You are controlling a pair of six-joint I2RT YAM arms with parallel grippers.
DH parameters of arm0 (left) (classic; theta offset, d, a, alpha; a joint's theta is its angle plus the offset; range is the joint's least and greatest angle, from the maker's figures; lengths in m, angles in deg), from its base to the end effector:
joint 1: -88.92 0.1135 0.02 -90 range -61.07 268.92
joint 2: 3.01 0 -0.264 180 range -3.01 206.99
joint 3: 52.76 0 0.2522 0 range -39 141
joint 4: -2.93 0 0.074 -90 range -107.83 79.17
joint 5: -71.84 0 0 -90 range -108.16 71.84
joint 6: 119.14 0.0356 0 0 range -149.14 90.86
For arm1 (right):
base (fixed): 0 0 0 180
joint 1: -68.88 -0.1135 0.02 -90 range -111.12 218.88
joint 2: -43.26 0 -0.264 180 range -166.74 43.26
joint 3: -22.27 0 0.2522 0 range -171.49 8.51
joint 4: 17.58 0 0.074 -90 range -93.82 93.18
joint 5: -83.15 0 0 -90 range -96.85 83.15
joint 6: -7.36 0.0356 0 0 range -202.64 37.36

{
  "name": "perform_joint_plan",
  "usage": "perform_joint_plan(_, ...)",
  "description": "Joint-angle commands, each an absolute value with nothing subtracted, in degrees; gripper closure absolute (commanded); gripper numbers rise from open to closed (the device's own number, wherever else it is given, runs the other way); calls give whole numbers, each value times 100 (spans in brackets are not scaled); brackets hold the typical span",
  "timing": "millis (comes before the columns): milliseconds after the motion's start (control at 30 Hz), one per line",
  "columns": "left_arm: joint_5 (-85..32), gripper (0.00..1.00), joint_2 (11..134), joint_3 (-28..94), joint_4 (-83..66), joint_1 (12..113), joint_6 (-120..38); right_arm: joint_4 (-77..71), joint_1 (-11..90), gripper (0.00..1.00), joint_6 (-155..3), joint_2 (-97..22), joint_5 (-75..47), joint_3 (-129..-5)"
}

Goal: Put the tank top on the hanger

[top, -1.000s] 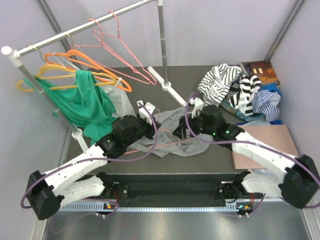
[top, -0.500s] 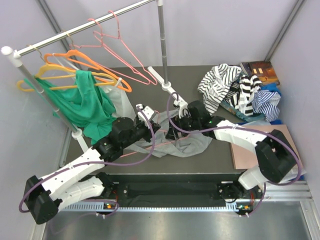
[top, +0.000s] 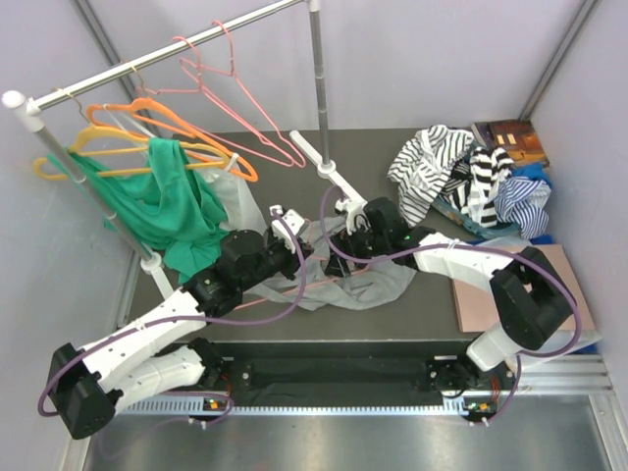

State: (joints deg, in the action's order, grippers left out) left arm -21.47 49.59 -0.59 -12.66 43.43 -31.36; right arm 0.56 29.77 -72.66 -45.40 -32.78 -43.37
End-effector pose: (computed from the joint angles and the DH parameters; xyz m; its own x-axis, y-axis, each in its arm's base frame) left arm 0.1508 -0.1563 0.2911 -0.2224 0.1711 -0.9598 0.7428 0.6674 -0.0532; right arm 0.2429 0.2176 0.2090 -0.6456 -0.3239 -0.6916 -0.7218 0.5547 0.4139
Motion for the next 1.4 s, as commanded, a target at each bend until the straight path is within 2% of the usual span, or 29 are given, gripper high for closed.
perform_joint_plan(0, -2082, 100, 5016, 301, -1302, 4199, -3327, 74, 3135, 15, -7525, -4042, -3005, -4379)
perform_joint_plan(200, -1623, 100, 5069, 328, -1408, 4199, -3283, 654, 3266, 10, -7684, -2821, -2988, -3904)
perform_joint_plan(333, -2113, 100, 4937, 266, -1400, 4190, -3318, 944, 3643, 7, -7675, -1951, -3067, -3737)
perform_joint_plan(467, -2623, 100, 4621, 117, -1303, 4190, -3388, 875, 3970, 7, -7587, -1703, -3155, -3790)
perform_joint_plan(800, -3327, 100, 4418, 257, -1795, 4190, -3617, 216, 3548, 11, -7772, -3240, -3057, -4123)
perform_joint_plan(1200, -3398, 100, 4357, 292, -1962, 4190, -3635, -557, 2977, 15, -7877, -4611, -3454, -4326)
perform_joint_plan(1300, -3424, 100, 4374, 292, -1971, 4190, -3635, -795, 2889, 18, -7798, -4822, -3419, -4326)
perform_joint_plan(1367, -3433, 100, 4357, 301, -1979, 4190, -3635, -970, 2845, 28, -7746, -4910, -3427, -4335)
